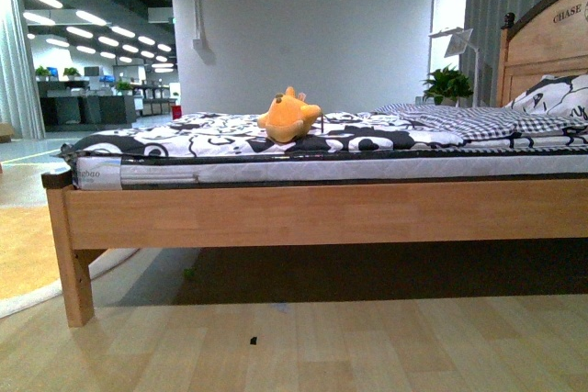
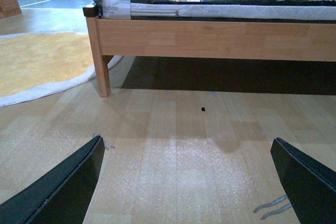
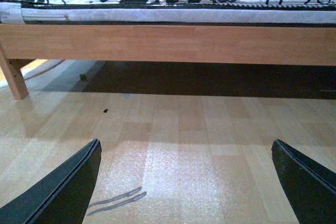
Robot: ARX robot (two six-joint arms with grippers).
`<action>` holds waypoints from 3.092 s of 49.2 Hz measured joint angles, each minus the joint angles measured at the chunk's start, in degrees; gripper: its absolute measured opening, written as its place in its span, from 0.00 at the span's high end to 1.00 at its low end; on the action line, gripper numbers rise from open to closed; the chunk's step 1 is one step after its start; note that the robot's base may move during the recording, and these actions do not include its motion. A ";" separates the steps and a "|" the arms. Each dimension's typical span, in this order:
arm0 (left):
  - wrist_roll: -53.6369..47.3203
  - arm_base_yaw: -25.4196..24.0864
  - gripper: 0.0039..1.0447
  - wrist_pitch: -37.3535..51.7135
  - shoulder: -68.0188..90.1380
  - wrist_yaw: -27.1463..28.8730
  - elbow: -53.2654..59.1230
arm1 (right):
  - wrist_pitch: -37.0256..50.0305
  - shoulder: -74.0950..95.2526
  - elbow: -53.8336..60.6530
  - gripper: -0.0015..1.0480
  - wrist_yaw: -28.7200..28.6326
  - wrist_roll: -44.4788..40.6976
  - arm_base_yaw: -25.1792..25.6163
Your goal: Put away toys
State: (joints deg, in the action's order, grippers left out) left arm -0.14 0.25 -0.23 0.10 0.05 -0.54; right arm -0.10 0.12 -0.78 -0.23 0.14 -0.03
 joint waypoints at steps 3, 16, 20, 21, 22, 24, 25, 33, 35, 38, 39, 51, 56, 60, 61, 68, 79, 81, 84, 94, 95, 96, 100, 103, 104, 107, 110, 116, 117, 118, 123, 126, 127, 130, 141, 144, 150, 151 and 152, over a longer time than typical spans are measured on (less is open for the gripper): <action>0.00 0.00 0.06 0.00 0.00 0.00 0.00 | 0.00 0.00 0.00 0.06 0.00 0.00 0.00; 0.00 0.00 0.06 0.00 0.02 0.00 0.00 | 0.00 0.00 0.00 0.06 0.00 0.00 0.00; 0.00 0.00 0.06 0.00 0.00 0.00 0.00 | 0.00 0.00 0.00 0.06 0.00 0.00 0.00; 0.00 0.00 0.06 0.00 0.00 0.00 0.00 | 0.00 0.00 0.00 0.06 0.00 0.00 0.00; 0.00 0.00 0.06 0.00 0.00 0.00 0.00 | 0.00 0.00 0.00 0.06 0.02 0.00 0.00; 0.00 0.00 0.06 0.00 0.00 0.00 0.00 | 0.00 0.00 0.00 0.06 0.00 0.00 0.00; 0.00 0.00 0.06 0.00 0.00 0.00 0.00 | 0.00 0.00 0.00 0.06 0.00 0.00 0.00; 0.00 0.00 0.06 0.00 0.02 0.00 0.00 | 0.00 0.00 0.00 0.06 0.00 0.00 0.00; 0.00 0.00 0.06 0.00 0.00 0.00 0.00 | 0.00 0.00 0.00 0.06 0.00 0.00 0.00; 0.00 0.00 0.06 0.00 0.00 0.00 0.00 | 0.00 0.00 0.00 0.06 0.00 0.00 0.00; 0.00 0.00 0.06 0.00 0.00 0.00 0.00 | 0.00 0.00 0.00 0.06 0.00 0.00 0.00; 0.00 0.00 0.06 0.00 0.00 0.00 0.00 | 0.00 0.00 0.00 0.06 0.00 0.00 0.00; 0.00 0.00 0.06 0.00 0.00 0.00 0.00 | 0.00 0.00 0.00 0.06 0.00 0.00 0.00; 0.00 0.00 0.06 0.00 0.00 0.00 0.00 | 0.00 0.00 0.00 0.06 0.00 0.00 0.00; 0.00 0.00 0.06 0.00 0.00 0.00 0.00 | 0.00 0.00 0.00 0.06 0.00 0.00 0.00; 0.00 0.00 0.06 0.00 0.00 -0.02 0.00 | 0.00 0.00 0.00 0.06 0.02 0.00 0.00; 0.00 0.00 0.06 0.00 0.00 -0.02 0.00 | 0.00 0.00 0.00 0.06 0.02 0.00 0.00; 0.00 0.00 0.06 0.00 0.00 -0.02 0.00 | 0.00 0.00 0.00 0.06 0.00 0.00 0.00; 0.00 0.00 0.06 0.00 0.00 -0.04 0.00 | 0.00 0.00 0.00 0.06 0.02 0.00 0.00; 0.00 0.00 0.06 0.00 0.00 -0.04 0.00 | 0.00 0.00 0.00 0.06 0.02 0.00 0.00; 0.00 0.00 0.06 0.00 0.00 -0.04 0.00 | 0.00 0.00 0.00 0.06 0.02 0.00 0.00; 0.00 0.00 0.06 0.00 0.00 -0.02 0.00 | 0.00 0.00 0.00 0.06 0.00 0.00 0.00; 0.00 0.00 0.06 0.00 0.00 -0.02 0.00 | 0.00 0.00 0.00 0.06 0.02 0.00 0.00; 0.00 0.00 0.06 0.00 0.00 -0.02 0.00 | 0.00 0.00 0.00 0.06 0.00 0.00 0.00; 0.00 0.00 0.06 0.00 0.00 -0.02 0.00 | 0.00 0.00 0.00 0.06 0.02 0.00 0.00; 0.00 0.00 0.06 0.00 0.00 -0.04 0.00 | 0.00 0.00 0.00 0.06 0.02 0.00 0.00; 0.00 0.00 0.06 0.00 0.00 -0.04 0.00 | 0.00 0.00 0.00 0.06 0.02 0.00 0.00; 0.00 0.00 0.06 0.00 0.00 -0.04 0.00 | 0.00 0.00 0.00 0.06 0.02 0.00 0.00; 0.00 0.00 0.06 0.00 0.00 -0.04 0.00 | 0.00 0.00 0.00 0.06 0.02 0.00 0.00; 0.00 0.00 0.06 0.00 0.00 -0.02 0.00 | 0.00 0.00 0.00 0.06 0.02 0.00 0.00; 0.00 0.00 0.06 0.00 0.00 -0.04 0.00 | 0.00 0.00 0.00 0.06 0.02 0.00 0.00; 0.00 0.00 0.06 0.00 0.00 -0.04 0.00 | 0.00 0.00 0.00 0.06 0.07 0.00 0.00; 0.00 0.00 0.06 0.00 0.00 -0.02 0.00 | 0.00 0.00 0.00 0.06 0.04 0.00 0.00; 0.00 0.00 0.06 0.00 0.00 -0.02 0.00 | 0.00 0.00 0.00 0.06 0.02 0.00 0.00; 0.00 0.00 0.06 0.00 0.00 -0.13 0.00 | -0.02 0.00 0.00 0.06 0.39 0.00 0.00; 0.00 0.00 0.06 0.00 0.00 -0.07 0.00 | 0.00 0.00 0.00 0.06 0.35 0.00 0.00; 0.00 0.00 0.06 0.00 0.02 -0.09 0.00 | 0.00 0.09 0.00 0.06 0.33 0.00 0.00; 0.00 0.00 0.06 0.00 0.00 -0.09 0.00 | 0.00 0.07 0.00 0.06 0.35 0.00 0.00; 0.00 0.00 0.06 0.00 0.00 -0.04 0.00 | 0.00 0.00 0.00 0.06 0.35 0.00 0.00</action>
State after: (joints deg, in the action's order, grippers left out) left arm -0.14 0.25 -0.23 0.10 0.01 -0.54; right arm -0.10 0.12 -0.78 0.12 0.14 -0.03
